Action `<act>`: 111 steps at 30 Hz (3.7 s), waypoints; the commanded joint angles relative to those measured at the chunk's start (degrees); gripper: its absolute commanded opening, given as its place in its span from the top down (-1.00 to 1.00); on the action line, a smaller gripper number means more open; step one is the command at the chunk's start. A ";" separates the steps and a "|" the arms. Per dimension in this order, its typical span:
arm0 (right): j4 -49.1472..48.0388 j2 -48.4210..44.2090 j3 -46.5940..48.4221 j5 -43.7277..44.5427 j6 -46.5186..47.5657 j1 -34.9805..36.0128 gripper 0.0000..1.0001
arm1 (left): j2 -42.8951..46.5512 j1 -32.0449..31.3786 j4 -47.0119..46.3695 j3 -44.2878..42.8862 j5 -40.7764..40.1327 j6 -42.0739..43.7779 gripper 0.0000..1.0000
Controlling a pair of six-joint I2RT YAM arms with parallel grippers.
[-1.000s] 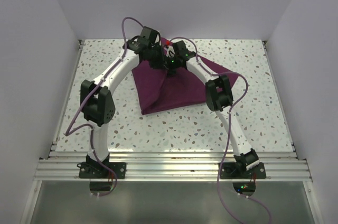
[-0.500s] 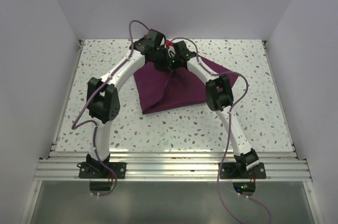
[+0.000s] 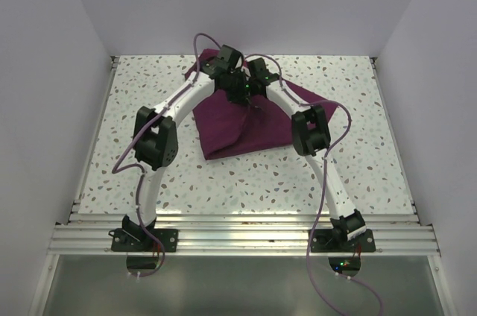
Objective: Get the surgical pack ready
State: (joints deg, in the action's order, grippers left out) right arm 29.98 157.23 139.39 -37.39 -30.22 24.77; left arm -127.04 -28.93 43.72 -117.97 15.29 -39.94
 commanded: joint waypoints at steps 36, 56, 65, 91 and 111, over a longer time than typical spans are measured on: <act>1.22 -15.88 -5.45 6.89 -5.91 -15.01 -0.97 | -5.59 -0.96 -6.20 -3.14 7.65 0.21 0.34; 17.21 -38.47 -31.72 9.78 7.97 -18.97 0.09 | 12.87 0.98 -11.20 20.41 7.91 11.03 0.97; 10.37 -46.04 -52.54 4.69 6.66 -18.36 0.78 | 5.59 0.63 -14.37 14.44 10.64 9.80 0.98; 14.14 -49.12 -59.06 12.07 13.87 -15.56 0.79 | -9.01 -1.48 -18.94 1.96 15.21 2.50 0.78; 9.22 -47.11 -63.54 25.87 11.85 -9.04 0.80 | -7.34 -2.19 -17.80 8.10 12.49 3.12 0.78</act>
State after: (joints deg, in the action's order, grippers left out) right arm 41.28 111.28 76.47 -15.51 -17.89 16.05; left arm -135.94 -31.16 25.76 -111.22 28.36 -36.91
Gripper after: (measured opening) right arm 0.102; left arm 0.110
